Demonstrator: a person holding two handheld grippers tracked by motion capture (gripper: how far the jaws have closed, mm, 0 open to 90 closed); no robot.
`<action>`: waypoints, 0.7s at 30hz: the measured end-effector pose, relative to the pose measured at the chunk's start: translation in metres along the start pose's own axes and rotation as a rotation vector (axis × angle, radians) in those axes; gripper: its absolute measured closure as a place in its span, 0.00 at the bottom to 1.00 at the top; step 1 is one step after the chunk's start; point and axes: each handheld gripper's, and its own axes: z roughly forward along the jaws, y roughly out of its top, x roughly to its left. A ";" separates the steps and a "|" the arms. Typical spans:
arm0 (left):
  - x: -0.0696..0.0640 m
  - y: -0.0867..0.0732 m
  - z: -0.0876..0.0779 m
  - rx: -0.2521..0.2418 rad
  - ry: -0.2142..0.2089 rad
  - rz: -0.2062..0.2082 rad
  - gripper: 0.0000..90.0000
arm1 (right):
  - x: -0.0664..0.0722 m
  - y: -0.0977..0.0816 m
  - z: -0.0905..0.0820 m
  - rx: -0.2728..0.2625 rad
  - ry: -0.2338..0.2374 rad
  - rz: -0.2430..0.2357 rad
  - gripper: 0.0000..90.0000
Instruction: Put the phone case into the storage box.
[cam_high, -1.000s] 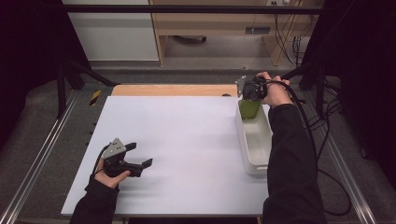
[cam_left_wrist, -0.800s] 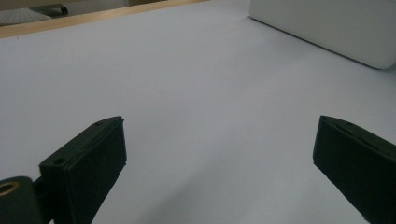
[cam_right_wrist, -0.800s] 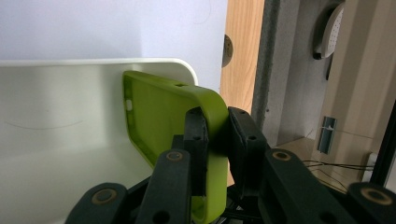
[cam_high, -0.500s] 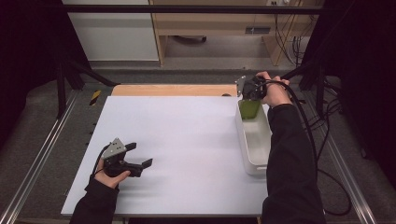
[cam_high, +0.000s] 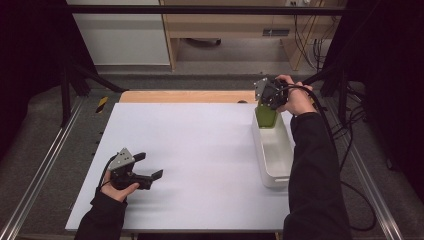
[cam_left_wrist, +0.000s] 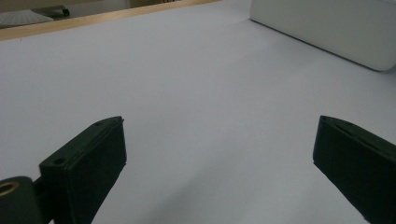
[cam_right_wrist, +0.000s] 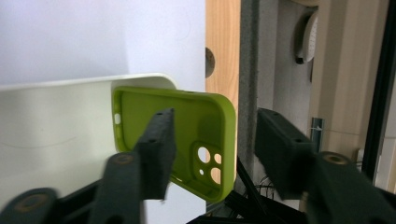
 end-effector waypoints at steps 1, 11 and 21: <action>0.000 0.000 0.000 -0.001 0.000 0.000 0.03 | 0.000 0.000 -0.002 -0.003 -0.006 0.013 0.47; -0.001 0.000 0.000 0.006 0.005 0.008 0.03 | 0.011 0.006 -0.033 -0.081 0.031 0.213 0.24; -0.002 0.000 0.001 0.009 0.008 0.015 0.03 | 0.043 -0.002 -0.059 -0.294 -0.030 0.425 0.14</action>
